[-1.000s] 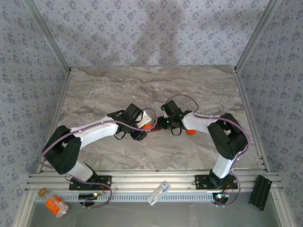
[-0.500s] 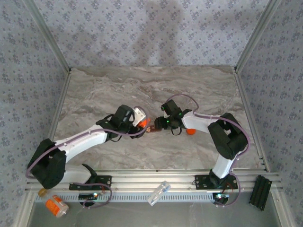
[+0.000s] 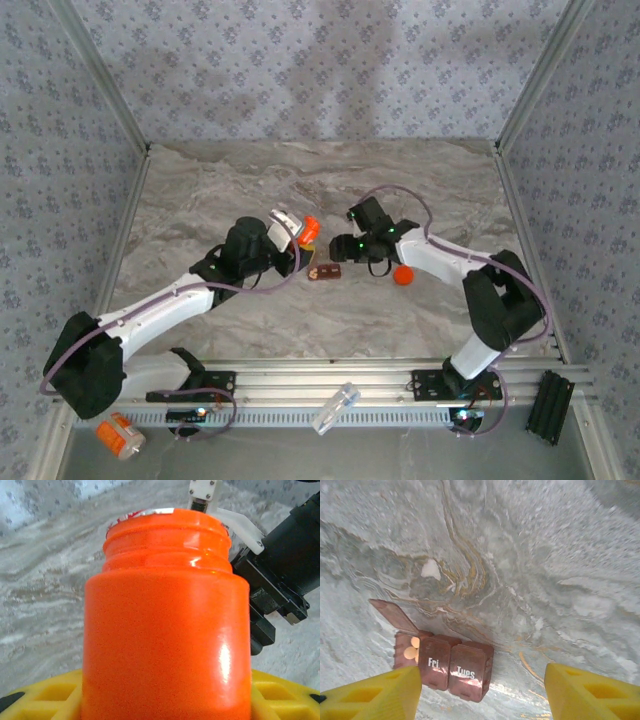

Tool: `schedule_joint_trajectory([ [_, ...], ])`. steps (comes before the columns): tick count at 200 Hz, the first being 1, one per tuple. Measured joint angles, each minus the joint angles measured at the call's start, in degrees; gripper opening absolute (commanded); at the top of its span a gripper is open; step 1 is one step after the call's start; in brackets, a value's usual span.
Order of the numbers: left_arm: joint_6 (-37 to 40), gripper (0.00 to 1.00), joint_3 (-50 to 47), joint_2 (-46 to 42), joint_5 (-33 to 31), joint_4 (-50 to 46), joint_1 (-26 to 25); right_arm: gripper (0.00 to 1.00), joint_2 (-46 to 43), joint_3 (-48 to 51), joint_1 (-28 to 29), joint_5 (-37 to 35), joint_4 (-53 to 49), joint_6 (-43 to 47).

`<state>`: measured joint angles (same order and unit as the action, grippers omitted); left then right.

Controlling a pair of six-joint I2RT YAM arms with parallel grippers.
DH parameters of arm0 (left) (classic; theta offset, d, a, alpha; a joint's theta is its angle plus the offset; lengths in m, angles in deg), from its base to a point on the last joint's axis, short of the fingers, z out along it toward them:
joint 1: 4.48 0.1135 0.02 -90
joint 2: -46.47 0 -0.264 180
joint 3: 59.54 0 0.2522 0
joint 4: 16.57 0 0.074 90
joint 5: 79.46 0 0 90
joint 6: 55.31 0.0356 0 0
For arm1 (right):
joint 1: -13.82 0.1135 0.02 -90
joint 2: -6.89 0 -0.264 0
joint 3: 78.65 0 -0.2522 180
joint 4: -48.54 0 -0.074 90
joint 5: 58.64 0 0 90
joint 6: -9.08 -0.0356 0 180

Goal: Sort the pills into containers

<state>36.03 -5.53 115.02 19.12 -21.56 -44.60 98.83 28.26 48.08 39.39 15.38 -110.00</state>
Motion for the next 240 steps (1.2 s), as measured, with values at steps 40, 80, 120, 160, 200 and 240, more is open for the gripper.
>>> schedule_joint_trajectory([
  [40, 0.00, 0.00, 2.34, 1.20, 1.51, 6.60, 0.00, 0.75, -4.22, -0.17, -4.50, -0.79, -4.04, 0.42],
  [80, -0.39, 0.00, 4.66, 2.14, 3.85, 13.90, 0.00, 0.82, -7.72, 0.66, -10.69, -2.93, -9.33, 1.97],
  [120, -1.07, 0.00, 6.01, 2.10, 6.38, 19.06, 0.00, 0.86, -8.44, 3.28, -16.26, -5.60, -15.43, 4.22],
  [160, -1.70, 0.00, 7.02, 2.05, 8.85, 21.49, 0.00, 0.86, -7.08, 4.72, -18.16, -6.34, -19.34, 5.88],
  [200, -2.01, 0.00, 7.13, 2.01, 10.27, 21.53, 0.00, 0.85, -4.11, 5.29, -18.08, -6.54, -19.41, 6.36],
  [240, -2.10, 0.00, 7.13, 1.49, 10.34, 21.46, 0.00, 0.80, -1.81, 5.31, -17.38, -7.28, -19.37, 6.73],
])
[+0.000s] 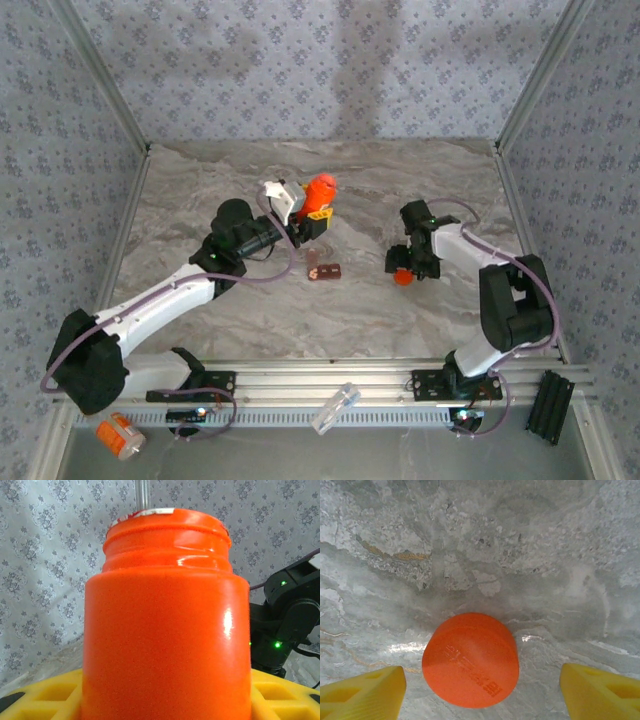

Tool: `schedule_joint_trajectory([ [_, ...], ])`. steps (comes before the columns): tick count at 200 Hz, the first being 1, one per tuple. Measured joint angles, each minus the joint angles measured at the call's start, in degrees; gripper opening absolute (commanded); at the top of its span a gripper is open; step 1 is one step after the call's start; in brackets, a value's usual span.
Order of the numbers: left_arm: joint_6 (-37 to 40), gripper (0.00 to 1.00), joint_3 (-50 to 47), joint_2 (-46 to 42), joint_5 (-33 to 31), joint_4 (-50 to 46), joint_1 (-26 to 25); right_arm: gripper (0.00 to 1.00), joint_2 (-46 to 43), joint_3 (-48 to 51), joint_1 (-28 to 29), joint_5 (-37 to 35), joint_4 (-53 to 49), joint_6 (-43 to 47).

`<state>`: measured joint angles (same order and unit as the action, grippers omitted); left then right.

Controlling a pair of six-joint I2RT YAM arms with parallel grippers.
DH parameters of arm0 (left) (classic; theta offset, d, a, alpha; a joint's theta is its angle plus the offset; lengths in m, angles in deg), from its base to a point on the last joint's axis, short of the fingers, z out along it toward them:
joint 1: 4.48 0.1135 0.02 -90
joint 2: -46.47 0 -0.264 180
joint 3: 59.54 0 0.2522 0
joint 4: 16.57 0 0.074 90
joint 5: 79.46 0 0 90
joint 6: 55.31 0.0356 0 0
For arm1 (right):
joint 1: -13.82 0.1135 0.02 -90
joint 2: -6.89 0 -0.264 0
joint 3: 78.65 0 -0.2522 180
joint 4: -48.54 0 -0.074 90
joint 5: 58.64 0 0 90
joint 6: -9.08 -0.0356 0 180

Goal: Sort the pills into containers

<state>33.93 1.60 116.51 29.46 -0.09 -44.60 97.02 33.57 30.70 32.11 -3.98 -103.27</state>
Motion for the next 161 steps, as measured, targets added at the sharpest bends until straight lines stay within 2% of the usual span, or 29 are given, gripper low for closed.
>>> schedule_joint_trajectory([
  [71, -0.02, 0.00, 0.00, -0.20, 0.85, -0.02, 0.00, 0.73, 4.37, -0.83, 2.43, -1.81, 0.07, 0.44],
  [161, 0.00, 0.00, 0.00, -0.20, 1.27, -0.07, 0.00, 0.66, 4.48, -1.77, 2.67, -2.54, -0.11, 0.83],
])
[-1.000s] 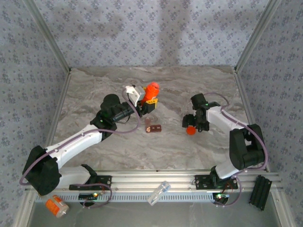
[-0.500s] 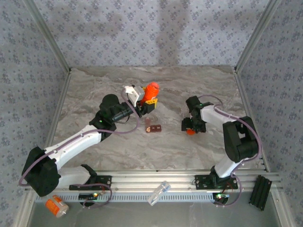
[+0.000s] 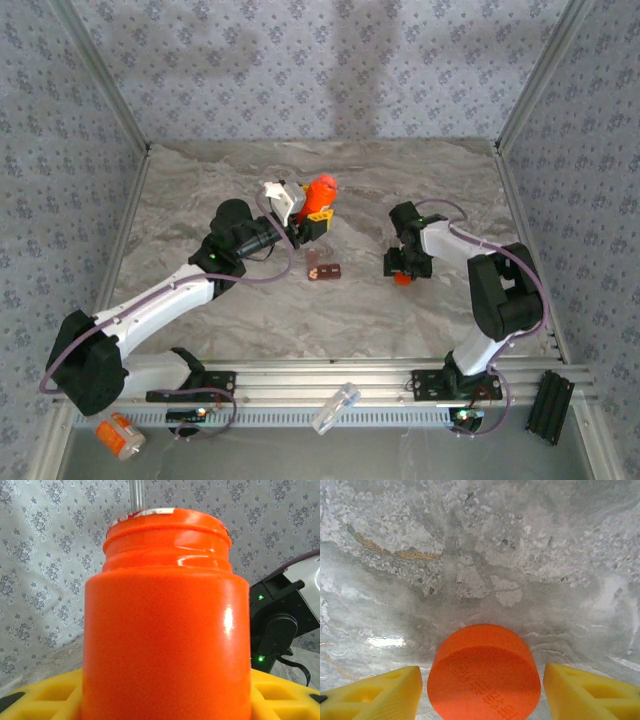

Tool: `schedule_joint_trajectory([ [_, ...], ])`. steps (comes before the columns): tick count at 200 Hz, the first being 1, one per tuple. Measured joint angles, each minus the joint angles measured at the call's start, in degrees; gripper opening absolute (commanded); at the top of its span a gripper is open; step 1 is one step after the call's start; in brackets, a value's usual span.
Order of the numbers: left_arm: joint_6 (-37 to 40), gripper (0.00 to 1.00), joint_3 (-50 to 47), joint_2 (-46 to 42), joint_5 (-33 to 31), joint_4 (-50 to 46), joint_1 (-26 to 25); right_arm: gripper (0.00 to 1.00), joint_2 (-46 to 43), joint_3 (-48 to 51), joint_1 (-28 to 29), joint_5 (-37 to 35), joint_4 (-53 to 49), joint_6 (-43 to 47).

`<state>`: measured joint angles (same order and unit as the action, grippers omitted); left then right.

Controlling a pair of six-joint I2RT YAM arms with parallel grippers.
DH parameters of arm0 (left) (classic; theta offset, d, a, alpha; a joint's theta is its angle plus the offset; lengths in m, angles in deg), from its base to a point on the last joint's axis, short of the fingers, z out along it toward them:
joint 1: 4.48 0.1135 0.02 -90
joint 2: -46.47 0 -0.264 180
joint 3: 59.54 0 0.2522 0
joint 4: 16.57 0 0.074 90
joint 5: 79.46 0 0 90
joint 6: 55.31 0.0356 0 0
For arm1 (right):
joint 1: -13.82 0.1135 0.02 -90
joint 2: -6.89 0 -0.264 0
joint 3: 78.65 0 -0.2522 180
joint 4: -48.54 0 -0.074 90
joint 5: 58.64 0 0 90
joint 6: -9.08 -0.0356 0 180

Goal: Sort the pills into containers

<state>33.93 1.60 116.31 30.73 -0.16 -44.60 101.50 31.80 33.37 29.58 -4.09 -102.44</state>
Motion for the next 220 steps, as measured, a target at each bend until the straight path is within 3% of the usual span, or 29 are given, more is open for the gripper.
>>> schedule_joint_trajectory([
  [124, 0.00, 0.00, 0.00, 0.00, 0.02, -0.13, -0.02, 0.65, 0.07, 0.00, 0.48, 0.00, 0.02, 0.00],
  [159, 0.00, 0.00, 0.00, 0.00, 0.02, -0.15, -0.11, 0.60, 0.07, 0.04, 0.48, 0.00, 0.02, 0.00],
  [220, 0.00, 0.00, 0.00, 0.00, 0.02, -0.35, -0.17, 0.63, 0.07, 0.76, 0.63, 0.00, 0.07, 0.00],
])
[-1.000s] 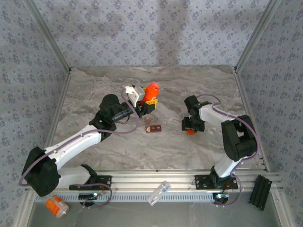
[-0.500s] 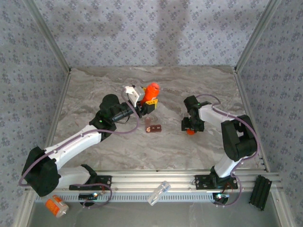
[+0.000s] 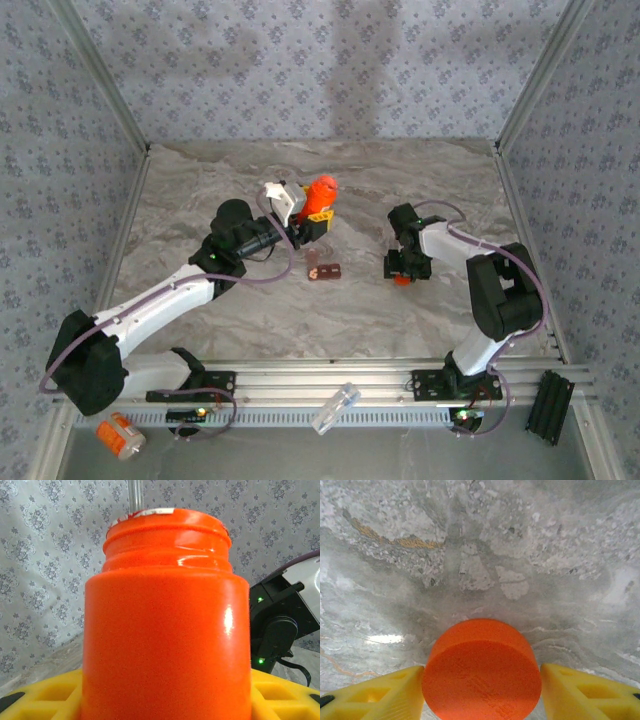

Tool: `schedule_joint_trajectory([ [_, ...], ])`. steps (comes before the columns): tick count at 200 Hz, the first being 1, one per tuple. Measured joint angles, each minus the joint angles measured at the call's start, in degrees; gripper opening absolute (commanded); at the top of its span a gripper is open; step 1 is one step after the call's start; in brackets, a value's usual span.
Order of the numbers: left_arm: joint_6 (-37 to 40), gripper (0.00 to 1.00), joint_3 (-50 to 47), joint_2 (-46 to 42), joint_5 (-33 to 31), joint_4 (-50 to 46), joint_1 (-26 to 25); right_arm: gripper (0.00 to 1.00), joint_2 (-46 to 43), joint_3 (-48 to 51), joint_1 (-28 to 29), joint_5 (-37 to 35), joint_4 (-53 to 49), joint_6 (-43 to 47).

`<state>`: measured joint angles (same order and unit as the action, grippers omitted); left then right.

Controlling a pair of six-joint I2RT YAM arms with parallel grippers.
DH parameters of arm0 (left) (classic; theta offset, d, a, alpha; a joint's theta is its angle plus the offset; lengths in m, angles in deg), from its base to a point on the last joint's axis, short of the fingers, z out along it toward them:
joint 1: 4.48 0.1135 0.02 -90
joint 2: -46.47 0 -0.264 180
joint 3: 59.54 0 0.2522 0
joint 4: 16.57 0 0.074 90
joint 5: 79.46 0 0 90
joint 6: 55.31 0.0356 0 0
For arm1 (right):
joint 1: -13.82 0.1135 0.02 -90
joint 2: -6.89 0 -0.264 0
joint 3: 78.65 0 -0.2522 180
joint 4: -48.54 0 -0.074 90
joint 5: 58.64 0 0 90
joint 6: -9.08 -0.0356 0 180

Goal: Sort the pills into containers

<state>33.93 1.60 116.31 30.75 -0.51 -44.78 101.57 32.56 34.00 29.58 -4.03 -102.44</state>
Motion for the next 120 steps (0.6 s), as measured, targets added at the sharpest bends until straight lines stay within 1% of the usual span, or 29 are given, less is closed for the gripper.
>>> schedule_joint_trajectory([
  [67, 0.02, 0.00, 0.00, 0.00, 0.00, -0.20, -0.59, 0.59, -0.02, 0.66, 0.00, 0.02, 0.15, 0.00],
  [92, 0.02, 0.00, 0.00, 0.00, 0.00, -0.42, -0.59, 0.66, -0.07, 0.66, 0.00, 0.02, 0.15, 0.15],
  [120, 0.02, 0.00, 0.00, 0.00, 0.00, -0.72, -0.66, 0.65, -0.07, 0.66, 0.11, 0.02, 0.13, 0.17],
])
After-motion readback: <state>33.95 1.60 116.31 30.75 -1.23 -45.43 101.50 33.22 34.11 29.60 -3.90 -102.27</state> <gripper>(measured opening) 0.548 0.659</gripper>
